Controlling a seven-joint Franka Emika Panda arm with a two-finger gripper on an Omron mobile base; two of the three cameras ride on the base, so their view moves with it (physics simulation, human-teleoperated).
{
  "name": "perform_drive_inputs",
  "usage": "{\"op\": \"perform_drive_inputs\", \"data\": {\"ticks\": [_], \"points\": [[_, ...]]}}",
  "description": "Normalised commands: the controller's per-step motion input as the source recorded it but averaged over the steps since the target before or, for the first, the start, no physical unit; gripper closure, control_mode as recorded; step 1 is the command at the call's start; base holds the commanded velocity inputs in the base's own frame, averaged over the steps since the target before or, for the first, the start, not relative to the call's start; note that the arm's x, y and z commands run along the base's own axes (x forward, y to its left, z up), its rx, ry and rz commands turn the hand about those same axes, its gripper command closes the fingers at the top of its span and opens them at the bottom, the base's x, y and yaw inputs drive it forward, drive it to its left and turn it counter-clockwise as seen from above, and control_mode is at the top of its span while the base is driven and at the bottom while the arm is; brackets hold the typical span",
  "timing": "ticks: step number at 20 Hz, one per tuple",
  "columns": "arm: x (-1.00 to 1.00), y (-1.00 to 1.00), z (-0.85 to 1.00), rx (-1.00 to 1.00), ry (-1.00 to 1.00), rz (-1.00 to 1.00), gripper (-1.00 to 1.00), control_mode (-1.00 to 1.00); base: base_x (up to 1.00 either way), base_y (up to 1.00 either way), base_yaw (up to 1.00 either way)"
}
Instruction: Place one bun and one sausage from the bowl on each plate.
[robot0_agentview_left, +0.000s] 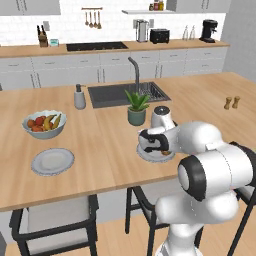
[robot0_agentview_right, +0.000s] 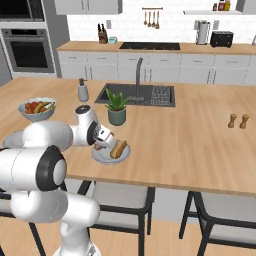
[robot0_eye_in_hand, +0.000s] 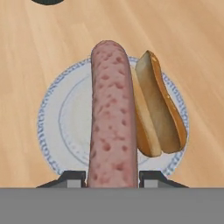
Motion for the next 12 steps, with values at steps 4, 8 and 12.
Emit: {"op": "perform_drive_inputs", "data": {"ticks": [4,8,12], "points": [[0.32,0.00,-0.10,-0.02,0.00,0.07,1.00,-1.00,0.00,0.00,0.00],[0.10,0.00,-0.23,0.00,0.08,0.06,1.00,-1.00,0.00,0.00,0.00],[0.03,0.00,-0.14,0.00,0.07,0.01,-1.00,-1.00,0.00,0.00,0.00]]}}
